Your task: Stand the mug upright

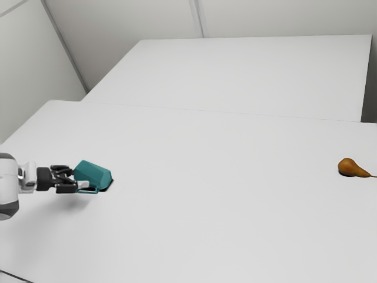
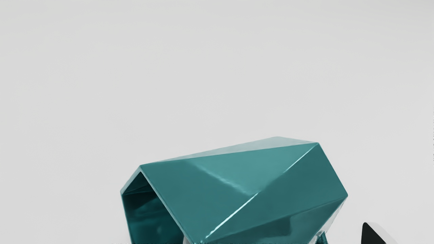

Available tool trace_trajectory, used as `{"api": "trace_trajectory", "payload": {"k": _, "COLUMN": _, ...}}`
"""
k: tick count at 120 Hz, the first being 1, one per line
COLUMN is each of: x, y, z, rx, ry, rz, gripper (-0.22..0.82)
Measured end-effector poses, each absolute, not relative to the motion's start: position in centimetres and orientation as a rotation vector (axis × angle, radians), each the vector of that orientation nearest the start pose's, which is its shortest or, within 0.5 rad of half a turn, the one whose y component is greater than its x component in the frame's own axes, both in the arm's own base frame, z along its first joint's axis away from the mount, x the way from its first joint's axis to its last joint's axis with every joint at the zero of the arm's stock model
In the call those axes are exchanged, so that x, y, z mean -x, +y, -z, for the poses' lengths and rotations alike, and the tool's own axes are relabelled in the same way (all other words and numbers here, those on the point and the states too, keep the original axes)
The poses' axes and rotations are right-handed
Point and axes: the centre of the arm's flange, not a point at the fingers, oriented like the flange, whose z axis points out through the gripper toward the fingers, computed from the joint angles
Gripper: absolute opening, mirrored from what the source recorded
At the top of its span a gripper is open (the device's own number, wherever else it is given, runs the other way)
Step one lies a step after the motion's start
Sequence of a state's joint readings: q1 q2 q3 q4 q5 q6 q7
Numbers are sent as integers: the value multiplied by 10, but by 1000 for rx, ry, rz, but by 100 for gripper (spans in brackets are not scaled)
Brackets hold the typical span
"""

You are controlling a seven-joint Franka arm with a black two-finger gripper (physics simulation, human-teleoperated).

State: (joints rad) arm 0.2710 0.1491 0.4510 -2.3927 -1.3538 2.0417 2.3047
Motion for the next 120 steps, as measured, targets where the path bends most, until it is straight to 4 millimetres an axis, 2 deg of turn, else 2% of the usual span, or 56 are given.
{"api": "trace_trajectory", "payload": {"k": 13, "x": -391, "y": 274, "z": -253, "rx": 3001, "ry": 987, "rz": 1596, "gripper": 44}}
{"api": "trace_trajectory", "payload": {"k": 35, "x": -392, "y": 273, "z": -253, "rx": 2950, "ry": 1057, "rz": 1617, "gripper": 13}}
{"api": "trace_trajectory", "payload": {"k": 60, "x": -393, "y": 272, "z": -257, "rx": 2900, "ry": 1114, "rz": 1637, "gripper": -8}}
{"api": "trace_trajectory", "payload": {"k": 94, "x": -398, "y": 271, "z": -271, "rx": 2831, "ry": 1161, "rz": 1652, "gripper": -16}}
{"api": "trace_trajectory", "payload": {"k": 109, "x": -413, "y": 260, "z": -292, "rx": 2776, "ry": 1218, "rz": 1630, "gripper": -17}}
{"api": "trace_trajectory", "payload": {"k": 120, "x": -423, "y": 247, "z": -323, "rx": 2723, "ry": 1320, "rz": 1555, "gripper": -18}}
